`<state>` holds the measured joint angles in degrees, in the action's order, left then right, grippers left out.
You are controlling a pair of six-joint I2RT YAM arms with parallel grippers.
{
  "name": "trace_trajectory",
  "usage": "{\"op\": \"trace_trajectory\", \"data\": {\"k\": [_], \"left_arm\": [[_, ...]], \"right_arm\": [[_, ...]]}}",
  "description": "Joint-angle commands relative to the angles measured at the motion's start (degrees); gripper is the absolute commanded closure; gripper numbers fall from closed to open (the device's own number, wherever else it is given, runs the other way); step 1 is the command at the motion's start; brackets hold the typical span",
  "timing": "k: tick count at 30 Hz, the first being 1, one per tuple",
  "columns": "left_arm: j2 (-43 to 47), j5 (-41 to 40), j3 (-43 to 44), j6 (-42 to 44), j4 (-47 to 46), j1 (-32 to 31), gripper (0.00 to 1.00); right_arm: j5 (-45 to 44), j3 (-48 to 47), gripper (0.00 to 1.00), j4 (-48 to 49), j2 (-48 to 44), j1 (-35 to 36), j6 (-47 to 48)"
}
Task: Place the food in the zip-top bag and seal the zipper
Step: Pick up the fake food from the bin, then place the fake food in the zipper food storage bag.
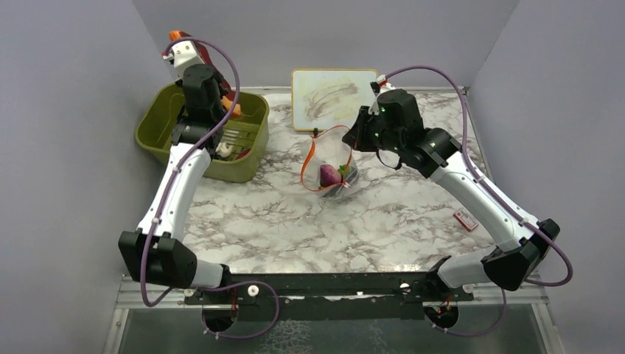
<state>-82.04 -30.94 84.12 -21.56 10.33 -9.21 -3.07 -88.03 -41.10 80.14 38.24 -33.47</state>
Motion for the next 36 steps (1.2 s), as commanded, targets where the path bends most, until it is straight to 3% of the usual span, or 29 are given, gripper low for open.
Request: {"op": "trace_trajectory", "data": {"k": [1, 6, 14, 20, 25, 28, 36], "left_arm": [[7.1, 13.4, -6.7, 5.9, -15.1, 0.1, 1.0], [13.5, 23.2, -12.0, 6.2, -16.9, -2.1, 1.0], [19.0, 38.0, -11.8, 4.8, -14.7, -10.9, 1.0], [22.6, 47.5, -14.7, -4.2, -18.9, -12.4, 1.0], [23.5, 52.8, -13.6, -5.2, -19.2, -13.6, 1.0], [24.7, 58.2, -16.6, -5.5, -24.3, -14.0, 1.0], [28.0, 68.5, -25.0, 4.9, -27.0, -14.4, 1.0]], "right_arm": [[2.8, 6.3, 0.99, 12.3, -4.2, -0.1, -4.9], [4.0, 9.2, 0.99, 15.8, -4.0, -0.1, -5.2], [9.3, 10.5, 0.99, 18.0, -2.3, -0.1, -10.6], [8.7, 11.2, 0.99, 20.2, -1.7, -0.1, -14.2], [7.1, 10.3, 0.99, 19.9, -1.0, -0.1, -14.9], [7.6, 10.6, 0.99, 20.6, -1.2, -0.2, -15.7], [13.2, 12.3, 0.99, 23.1, -4.0, -0.1, -16.2]]}}
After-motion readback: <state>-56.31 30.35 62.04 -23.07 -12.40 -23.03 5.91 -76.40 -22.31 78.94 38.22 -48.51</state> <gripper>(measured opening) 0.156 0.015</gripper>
